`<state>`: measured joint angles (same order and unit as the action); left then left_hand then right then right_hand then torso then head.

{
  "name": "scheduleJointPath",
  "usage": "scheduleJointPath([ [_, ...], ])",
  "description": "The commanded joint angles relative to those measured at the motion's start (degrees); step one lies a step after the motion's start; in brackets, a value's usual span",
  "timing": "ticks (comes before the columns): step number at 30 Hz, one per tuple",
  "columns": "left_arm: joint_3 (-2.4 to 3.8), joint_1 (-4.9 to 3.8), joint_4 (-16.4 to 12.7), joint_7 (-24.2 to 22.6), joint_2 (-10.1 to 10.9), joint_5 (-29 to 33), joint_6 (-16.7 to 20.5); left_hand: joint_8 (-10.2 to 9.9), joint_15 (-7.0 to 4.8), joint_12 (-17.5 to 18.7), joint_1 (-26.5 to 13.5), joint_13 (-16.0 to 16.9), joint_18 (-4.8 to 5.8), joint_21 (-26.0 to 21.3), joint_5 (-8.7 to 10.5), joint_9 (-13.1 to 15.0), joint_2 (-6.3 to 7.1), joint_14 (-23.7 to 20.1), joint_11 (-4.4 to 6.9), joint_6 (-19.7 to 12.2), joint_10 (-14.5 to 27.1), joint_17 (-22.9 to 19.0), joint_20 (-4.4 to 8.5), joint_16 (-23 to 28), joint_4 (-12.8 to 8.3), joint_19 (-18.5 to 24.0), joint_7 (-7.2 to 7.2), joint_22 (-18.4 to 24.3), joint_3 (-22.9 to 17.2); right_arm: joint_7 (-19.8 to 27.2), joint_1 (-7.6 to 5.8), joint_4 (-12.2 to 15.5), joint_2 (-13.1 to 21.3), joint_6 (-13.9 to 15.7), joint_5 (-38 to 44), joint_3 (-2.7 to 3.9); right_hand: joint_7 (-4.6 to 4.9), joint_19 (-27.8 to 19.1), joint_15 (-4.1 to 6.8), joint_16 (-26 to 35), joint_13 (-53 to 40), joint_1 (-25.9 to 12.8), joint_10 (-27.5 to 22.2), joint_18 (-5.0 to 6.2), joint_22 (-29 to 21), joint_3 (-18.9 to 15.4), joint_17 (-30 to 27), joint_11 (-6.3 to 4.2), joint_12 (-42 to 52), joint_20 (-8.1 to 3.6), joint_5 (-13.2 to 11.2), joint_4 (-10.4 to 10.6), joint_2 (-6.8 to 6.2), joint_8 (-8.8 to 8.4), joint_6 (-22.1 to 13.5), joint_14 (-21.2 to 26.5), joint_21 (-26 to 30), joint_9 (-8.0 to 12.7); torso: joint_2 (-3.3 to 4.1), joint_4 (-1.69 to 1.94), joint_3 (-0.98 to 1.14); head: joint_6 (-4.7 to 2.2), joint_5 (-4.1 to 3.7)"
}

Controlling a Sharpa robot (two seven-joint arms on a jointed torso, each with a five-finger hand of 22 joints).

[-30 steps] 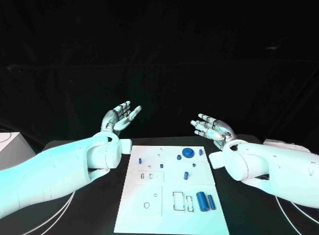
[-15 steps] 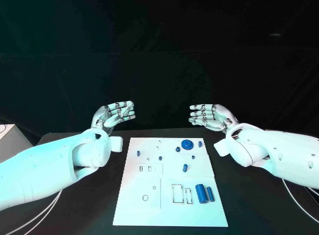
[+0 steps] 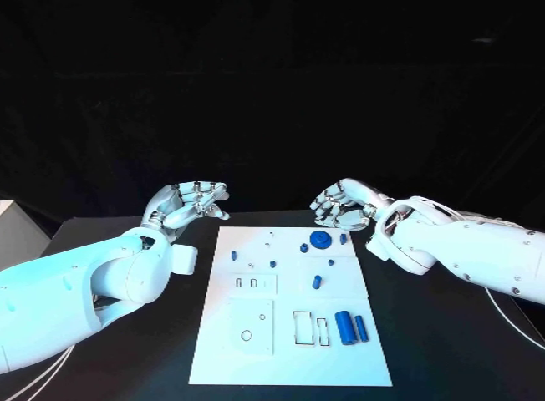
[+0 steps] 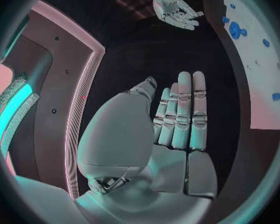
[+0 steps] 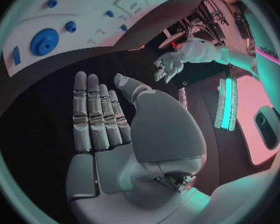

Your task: Assemble the parts on the task board

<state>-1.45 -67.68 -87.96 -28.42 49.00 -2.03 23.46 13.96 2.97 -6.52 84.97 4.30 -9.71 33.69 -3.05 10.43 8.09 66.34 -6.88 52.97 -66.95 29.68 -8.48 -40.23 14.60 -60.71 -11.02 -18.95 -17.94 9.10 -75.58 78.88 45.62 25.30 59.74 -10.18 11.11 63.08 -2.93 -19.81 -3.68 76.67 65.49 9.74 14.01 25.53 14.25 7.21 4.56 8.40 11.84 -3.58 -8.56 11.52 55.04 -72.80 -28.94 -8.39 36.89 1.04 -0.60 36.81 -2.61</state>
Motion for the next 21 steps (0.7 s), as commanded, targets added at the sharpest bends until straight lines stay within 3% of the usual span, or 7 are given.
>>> scheduleJointPath([
  [1,0.14,-0.14,-2.04,1.43,1.11,-2.11,-3.98,-0.48,-0.17,0.79,-0.31,0.11,-0.49,5.81,-0.04,0.31,1.16,-1.94,0.2,0.11,-0.51,3.88,0.6,-5.01,-0.16,0.08,0.07,-3.82,-1.95,-7.93,-0.1,0.25,-0.28,-4.86,15.71,0.08,-2.24,12.44,3.48,-20.55,-0.18,-1.92,6.59,-2.55,31.22,6.5,16.11,-2.88,-1.08,-3.4,0.45,0.78,-3.74,0.09,4.51,-11.76,-30.88,-2.17,1.38,0.73,-0.18,0.0,-0.51],
  [3,0.2,-0.15,-3.05,1.78,1.83,-2.54,-4.61,-0.63,-0.44,0.79,-0.8,0.43,-0.64,10.4,0.14,0.56,1.65,-1.9,0.39,0.02,-1.05,6.23,0.86,-8.21,-0.38,-1.09,0.16,-6.66,-2.95,-9.61,-0.13,0.21,-0.55,-5.84,18.25,0.11,-2.0,16.01,3.42,-33.81,-0.22,-2.73,6.68,-4.5,45.89,7.79,28.05,-2.75,-0.96,-3.24,0.25,1.52,-5.04,-0.15,4.25,-11.91,-42.01,-3.28,1.92,0.99,-0.24,-0.1,-0.81],
  [6,0.26,-0.17,-4.17,2.23,2.69,-3.24,-5.5,-0.47,-0.72,0.59,-1.12,0.99,-0.6,16.11,0.08,1.03,1.91,-1.99,0.57,0.43,-1.68,8.81,1.1,-11.83,-1.03,-1.42,0.42,-10.71,-4.6,-11.7,-0.16,-0.02,-1.15,-7.05,21.34,0.13,-1.96,17.85,3.18,-41.12,-0.1,-2.84,5.91,-5.54,52.81,8.54,35.52,-2.37,-1.01,-2.97,0.35,1.95,-5.02,-0.39,3.81,-12.42,-46.83,-3.84,2.43,1.11,-0.32,-0.08,-1.05],
  [7,0.27,-0.17,-4.5,2.37,2.93,-3.44,-5.77,-0.5,-0.78,0.62,-1.26,1.17,-0.06,19.83,0.02,1.18,2.15,-2.17,0.58,0.39,-1.65,9.56,1.1,-12.87,-1.38,-2.5,0.53,-14.93,-5.41,-12.38,-0.17,-0.12,-1.39,-7.48,22.22,0.14,-1.75,18.43,2.93,-43.7,-0.03,-3.03,5.07,-5.86,55.02,8.74,38.04,-2.21,-0.99,-2.78,0.29,2.14,-5.32,-0.68,3.31,-12.55,-48.39,-4.03,2.69,1.18,-0.37,0.01,-1.22],
  [10,0.3,-0.17,-5.12,2.58,3.31,-3.74,-6.27,-0.78,-0.72,0.75,-2.34,1.65,0.77,26.75,0.11,1.5,2.76,-2.43,0.5,-0.09,-1.39,10.96,0.97,-14.89,-2.16,-3.79,0.49,-22.44,-7.25,-13.87,-0.17,-0.38,-2.0,-8.51,24.17,0.14,-1.65,19.34,2.64,-48.25,-0.03,-3.18,4.05,-6.39,58.77,9.11,42.46,-1.89,-0.99,-2.35,0.19,2.57,-5.68,-1.03,2.72,-12.58,-50.98,-4.63,3.36,1.47,-0.52,0.04,-1.71],
  [16,0.42,-0.16,-5.82,2.35,3.64,-3.26,-6.97,-1.32,-0.24,1.75,-3.64,1.61,0.75,28.79,0.11,1.66,3.27,-3.83,-0.06,-0.96,0.74,11.04,0.47,-14.64,-2.92,-2.1,0.23,-23.92,-8.61,-15.78,-0.15,-0.73,-2.94,-9.33,26.35,0.15,-1.54,19.97,2.35,-51.56,0.04,-3.66,2.87,-6.75,61.22,9.02,45.73,-1.63,-1.08,-2.0,0.15,3.19,-6.1,-1.34,2.15,-12.72,-52.62,-5.19,4.37,1.77,-0.64,0.49,-2.05],
  [21,0.48,-0.16,-6.1,2.28,3.77,-2.96,-7.3,-1.39,-0.06,2.13,-3.94,1.44,0.67,29.1,0.12,1.76,3.37,-4.47,-0.23,-1.11,1.59,10.74,0.26,-14.06,-3.33,-1.37,0.19,-24.01,-9.06,-16.74,-0.11,-0.76,-3.42,-9.55,27.51,0.15,-1.53,20.28,2.27,-52.94,0.02,-3.78,2.67,-6.89,62.2,8.93,47.12,-1.59,-1.01,-1.88,0.12,3.47,-6.17,-1.41,2.04,-12.84,-53.28,-5.46,4.88,1.81,-0.65,0.3,-2.24],
])
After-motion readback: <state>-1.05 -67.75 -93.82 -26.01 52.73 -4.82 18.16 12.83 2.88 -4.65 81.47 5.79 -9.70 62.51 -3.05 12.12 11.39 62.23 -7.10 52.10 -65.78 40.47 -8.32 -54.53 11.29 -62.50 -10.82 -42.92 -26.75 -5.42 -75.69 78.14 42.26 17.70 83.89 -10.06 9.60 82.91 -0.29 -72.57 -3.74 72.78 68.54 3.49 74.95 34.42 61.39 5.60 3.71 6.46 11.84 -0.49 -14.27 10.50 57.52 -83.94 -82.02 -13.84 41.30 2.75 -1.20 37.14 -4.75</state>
